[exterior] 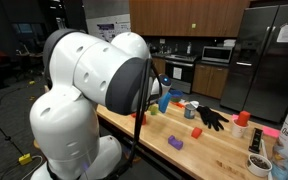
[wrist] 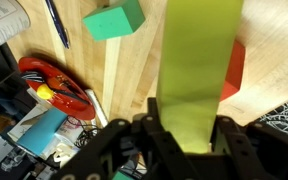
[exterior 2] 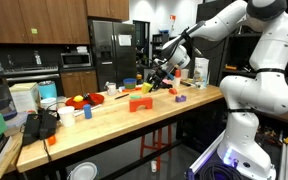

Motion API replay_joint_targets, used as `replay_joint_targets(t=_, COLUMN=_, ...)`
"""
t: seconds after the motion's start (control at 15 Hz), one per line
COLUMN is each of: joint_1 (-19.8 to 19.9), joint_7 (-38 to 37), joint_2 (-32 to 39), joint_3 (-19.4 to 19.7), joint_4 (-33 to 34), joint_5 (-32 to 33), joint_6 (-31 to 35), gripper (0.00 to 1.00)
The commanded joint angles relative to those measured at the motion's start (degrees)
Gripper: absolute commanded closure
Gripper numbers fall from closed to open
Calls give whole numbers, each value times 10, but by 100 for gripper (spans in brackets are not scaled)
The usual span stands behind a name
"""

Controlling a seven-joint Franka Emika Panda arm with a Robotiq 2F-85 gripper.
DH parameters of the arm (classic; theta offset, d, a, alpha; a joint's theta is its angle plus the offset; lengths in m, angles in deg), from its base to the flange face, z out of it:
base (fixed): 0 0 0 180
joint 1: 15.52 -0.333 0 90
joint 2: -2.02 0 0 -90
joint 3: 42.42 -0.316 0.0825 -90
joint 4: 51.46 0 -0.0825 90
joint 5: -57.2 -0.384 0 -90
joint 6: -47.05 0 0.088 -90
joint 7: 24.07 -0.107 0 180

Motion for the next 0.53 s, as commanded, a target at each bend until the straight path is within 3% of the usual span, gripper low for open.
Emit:
replay_joint_targets(t=0.0, joint_1=-20, joint_7=39, joint_2=-32, joint_3=27, joint_4=10, joint_5=-8, joint_6=-30, gripper=84)
replay_joint_targets(t=0.47, joint_1=-81, joint_7=72, joint_2=-62, joint_3=79, joint_4=29, joint_5=-28, joint_6=-69, gripper=84)
